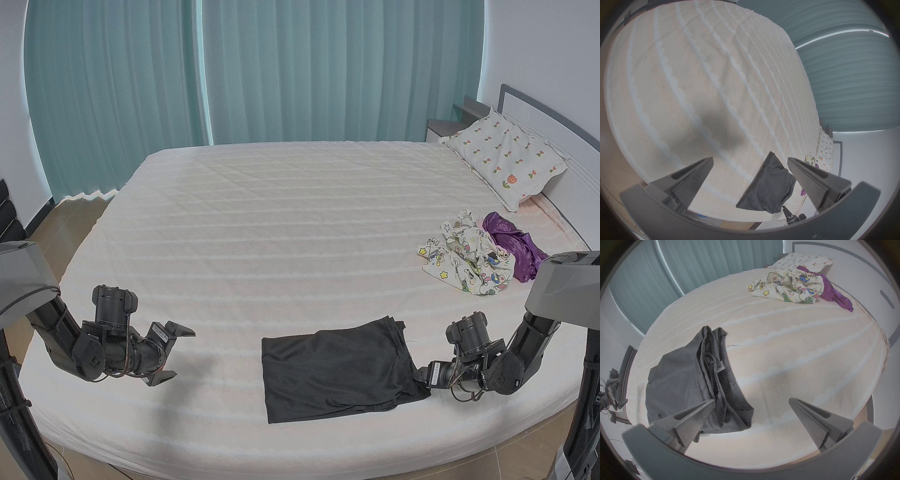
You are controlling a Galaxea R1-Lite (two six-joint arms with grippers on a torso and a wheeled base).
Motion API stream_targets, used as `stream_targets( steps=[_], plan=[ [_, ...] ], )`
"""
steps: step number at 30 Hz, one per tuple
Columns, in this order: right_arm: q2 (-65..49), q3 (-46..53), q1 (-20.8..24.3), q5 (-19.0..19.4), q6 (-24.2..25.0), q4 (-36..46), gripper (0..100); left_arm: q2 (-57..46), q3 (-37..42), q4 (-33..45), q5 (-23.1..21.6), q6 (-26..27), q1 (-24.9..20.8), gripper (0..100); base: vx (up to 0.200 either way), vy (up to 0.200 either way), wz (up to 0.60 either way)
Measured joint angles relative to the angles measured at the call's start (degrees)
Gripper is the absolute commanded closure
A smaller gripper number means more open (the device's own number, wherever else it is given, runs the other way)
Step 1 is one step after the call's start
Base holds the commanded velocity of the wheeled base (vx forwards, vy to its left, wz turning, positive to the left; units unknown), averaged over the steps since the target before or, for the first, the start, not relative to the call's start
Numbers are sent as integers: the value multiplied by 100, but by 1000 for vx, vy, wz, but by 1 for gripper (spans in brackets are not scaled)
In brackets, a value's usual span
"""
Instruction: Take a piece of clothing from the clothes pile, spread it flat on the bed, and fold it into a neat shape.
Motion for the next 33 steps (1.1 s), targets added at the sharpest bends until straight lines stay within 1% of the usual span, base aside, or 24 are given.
stream_targets(
  steps=[5,8,12,14,15,20,21,27,33],
  plan=[
    [-236,-2,-59,-51,-41,13,0,0,0,0,0,-2,0,0,0,0,0],
    [-385,-100,-44,4,-28,-17,0,0,-2,0,2,0,0,0,0,0,0],
    [-410,-174,121,354,82,-57,0,0,-2,0,0,1,0,0,0,0,0],
    [-361,-215,187,592,222,-90,0,0,-2,0,0,4,0,0,0,0,0],
    [-305,-265,239,734,367,-123,0,0,-2,0,0,4,0,0,0,0,0],
    [-40,-533,346,978,757,-197,0,0,0,0,0,4,0,0,0,0,0],
    [21,-581,355,1000,788,-211,100,0,0,0,0,4,0,0,0,0,0],
    [306,-681,377,1024,859,-189,100,0,-5,0,0,4,0,0,0,0,0],
    [257,-485,247,1017,862,-224,100,0,-7,0,0,4,0,0,0,0,0]
  ],
)
